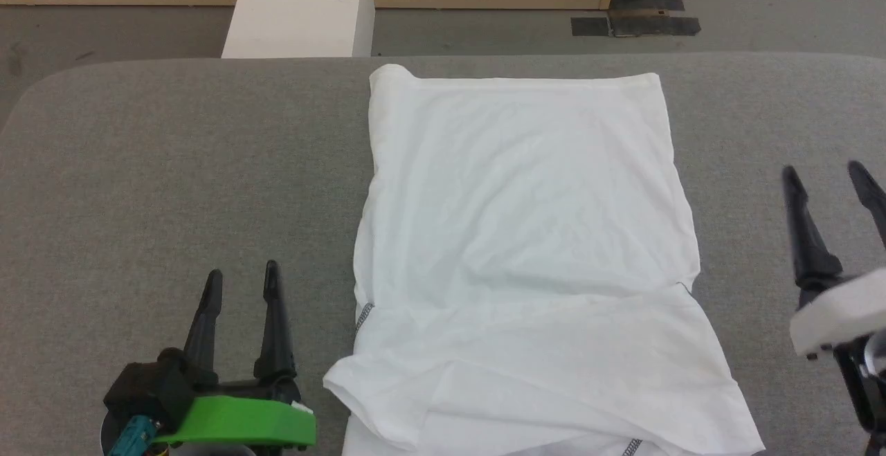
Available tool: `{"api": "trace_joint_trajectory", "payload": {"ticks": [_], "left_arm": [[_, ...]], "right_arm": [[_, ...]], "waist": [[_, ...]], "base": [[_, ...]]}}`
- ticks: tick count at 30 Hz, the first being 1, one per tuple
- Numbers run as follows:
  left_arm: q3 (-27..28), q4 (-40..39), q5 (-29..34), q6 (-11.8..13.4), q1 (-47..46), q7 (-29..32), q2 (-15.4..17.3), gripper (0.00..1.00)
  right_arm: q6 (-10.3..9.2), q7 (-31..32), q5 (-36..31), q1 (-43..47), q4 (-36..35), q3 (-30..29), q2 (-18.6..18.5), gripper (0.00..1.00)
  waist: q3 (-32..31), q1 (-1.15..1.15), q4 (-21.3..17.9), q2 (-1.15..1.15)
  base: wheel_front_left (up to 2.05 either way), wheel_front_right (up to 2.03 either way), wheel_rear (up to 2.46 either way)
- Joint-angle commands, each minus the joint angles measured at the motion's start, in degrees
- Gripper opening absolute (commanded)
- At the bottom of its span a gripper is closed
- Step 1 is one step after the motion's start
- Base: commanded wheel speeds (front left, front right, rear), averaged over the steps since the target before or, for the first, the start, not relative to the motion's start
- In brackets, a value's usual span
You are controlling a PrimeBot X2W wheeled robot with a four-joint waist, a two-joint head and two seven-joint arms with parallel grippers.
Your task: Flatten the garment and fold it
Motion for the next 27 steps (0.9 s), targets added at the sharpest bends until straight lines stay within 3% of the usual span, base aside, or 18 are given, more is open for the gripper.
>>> {"api": "trace_joint_trajectory", "payload": {"ticks": [1,7,12,20,27], "left_arm": [[0.0,-0.3,0.6,0.2,0.4,-0.4,0.1,1.0],[-0.8,-1.4,0.1,-0.9,-0.6,-1.2,-0.5,1.0],[-1.1,-2.4,2.6,-2.1,-8.0,2.6,2.8,1.0],[-1.6,-1.6,4.4,-8.3,-34.7,18.8,10.7,1.0],[-1.8,8.4,0.7,-13.0,-56.4,31.2,12.7,1.0]], "right_arm": [[-0.09,-2.1,-1.5,2.9,-1.7,-1.9,2.3,1.0],[-0.09,-8.4,-5.4,10.7,-3.5,-7.2,7.1,1.0],[-0.09,-10.2,-4.8,10.7,-3.8,-7.0,7.7,1.0],[-0.09,-9.7,-4.9,5.5,-6.9,-4.0,7.7,1.0],[-0.09,-9.4,-4.5,1.4,-8.9,-1.3,7.7,1.0]], "waist": [[0.8,0.0,-0.7,0.0],[3.0,0.0,-1.0,0.0],[6.3,0.0,-0.8,0.0],[15.3,0.0,-0.8,0.0],[23.4,0.0,-2.7,0.0]], "base": [[0.0,0.0,0.0],[0.0,0.0,0.0],[0.0,0.0,0.0],[0.0,0.0,0.0],[0.0,0.0,0.0]]}}
